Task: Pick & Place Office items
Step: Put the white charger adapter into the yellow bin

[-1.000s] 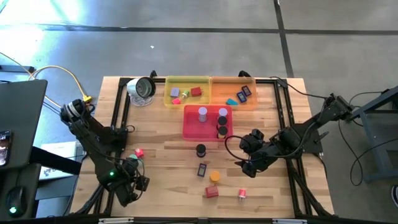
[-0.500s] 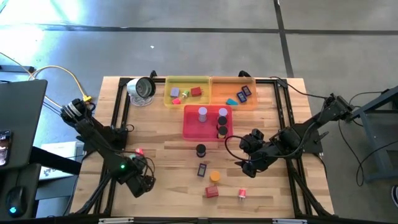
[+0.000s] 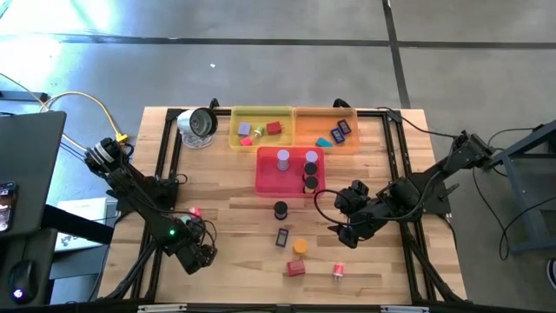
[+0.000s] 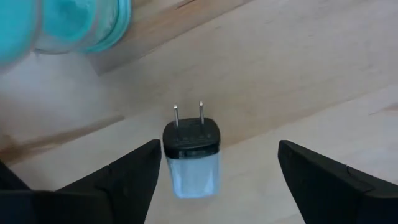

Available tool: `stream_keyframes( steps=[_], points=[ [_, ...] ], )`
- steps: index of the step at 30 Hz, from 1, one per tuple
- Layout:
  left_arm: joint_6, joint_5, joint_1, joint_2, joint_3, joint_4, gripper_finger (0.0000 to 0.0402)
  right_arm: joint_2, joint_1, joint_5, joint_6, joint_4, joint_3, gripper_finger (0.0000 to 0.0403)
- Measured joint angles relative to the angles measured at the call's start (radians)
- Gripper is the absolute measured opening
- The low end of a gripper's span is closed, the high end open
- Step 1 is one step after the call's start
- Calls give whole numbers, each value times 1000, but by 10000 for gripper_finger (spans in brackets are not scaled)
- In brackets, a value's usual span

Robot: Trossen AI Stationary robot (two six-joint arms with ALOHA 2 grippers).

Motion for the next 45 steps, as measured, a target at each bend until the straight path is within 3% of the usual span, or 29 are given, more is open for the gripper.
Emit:
stream_keyframes(
  steps=[8,17,24,27,31,35,38,43,45],
  points=[
    [28,-7,0,23,-4,2,232,0,0,-1,-7,0,0,366],
    [79,78,0,95,-1,56,147,0,0,-24,-7,-2,0,366],
    [89,92,0,82,-2,130,130,0,0,-27,-7,-3,0,366],
    [77,47,8,51,-3,149,136,0,0,-27,-7,-3,0,366],
    [100,-133,35,-37,-3,181,137,0,0,-27,-7,-4,0,366],
    [195,-303,100,-156,-3,235,138,0,2,-28,-2,-4,0,366],
    [375,-401,183,-255,-3,322,138,0,2,-28,0,-2,0,366],
    [712,-376,366,-373,-1,515,138,0,2,-26,3,-1,0,366],
    [831,-321,451,-408,-1,578,139,0,2,-23,6,0,0,366]
  ],
)
